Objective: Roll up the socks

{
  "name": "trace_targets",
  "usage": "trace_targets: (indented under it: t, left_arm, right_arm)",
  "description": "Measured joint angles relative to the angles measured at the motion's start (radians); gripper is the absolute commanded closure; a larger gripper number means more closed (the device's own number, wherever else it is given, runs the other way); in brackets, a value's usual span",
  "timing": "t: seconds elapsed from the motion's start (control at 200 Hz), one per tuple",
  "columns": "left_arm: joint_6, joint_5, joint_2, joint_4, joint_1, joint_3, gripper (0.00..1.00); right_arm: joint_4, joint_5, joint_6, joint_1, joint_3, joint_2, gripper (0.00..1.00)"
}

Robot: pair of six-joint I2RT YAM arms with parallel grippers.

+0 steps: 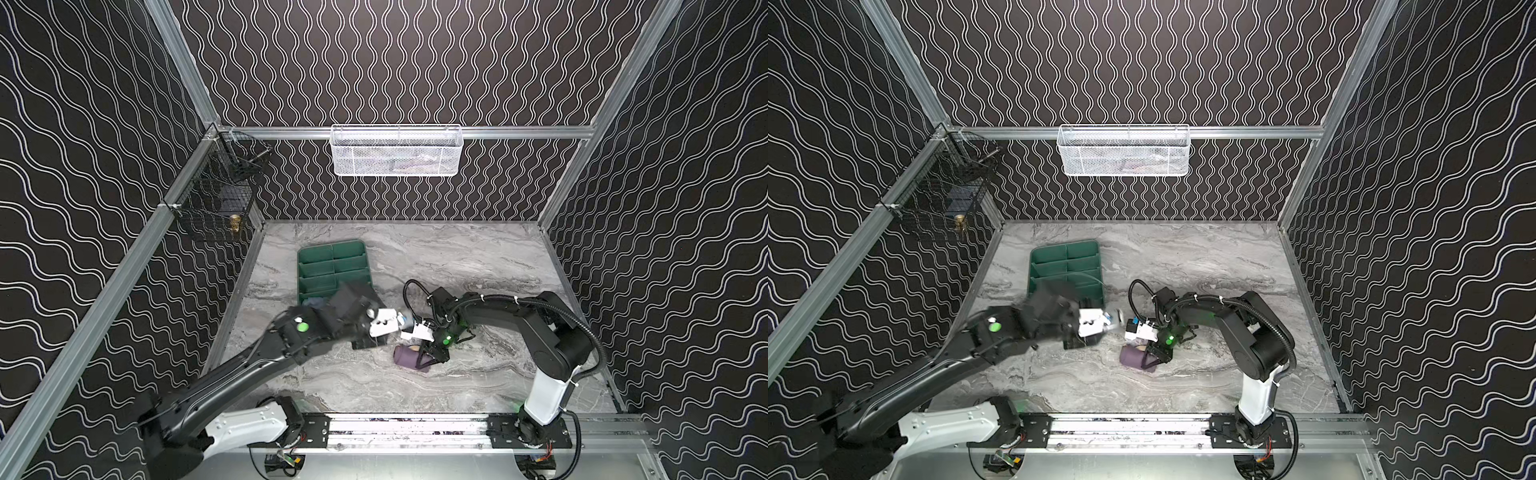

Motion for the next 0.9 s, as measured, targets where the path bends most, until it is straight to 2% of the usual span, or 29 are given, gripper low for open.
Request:
trace_targets:
  t: [0.13,0.285,0.511,0.691,0.821,0.901]
  left_arm:
    - [0.023,-0.110,0.093,0.053,-0.135,-0.107,0.36]
    - [0.025,-0.164,0.216,0.175,-0.206,-0.185,0.38]
    - [0.017,-0.181,0.408,0.330,-0.225,-0.234,0.43]
    - [0.014,-0.266,0.518,0.420,-0.225,-0.225,0.53]
    - [0.013,-0.344,0.566,0.468,-0.225,-0.216,0.55]
    - [0.013,-0.385,0.583,0.503,-0.227,-0.222,0.63]
  right_arm:
    - [-0.002,-0.040,-0.002,-0.006,0.005,0.027,1.00]
    - [-0.015,-0.063,-0.014,-0.018,0.017,0.049,1.00]
    - [-0.029,-0.083,-0.031,-0.024,0.025,0.063,1.00]
    - [-0.029,-0.084,-0.029,-0.024,0.025,0.063,1.00]
    - [-0.029,-0.084,-0.026,-0.026,0.025,0.063,1.00]
    - [-0.027,-0.084,-0.026,-0.026,0.025,0.063,1.00]
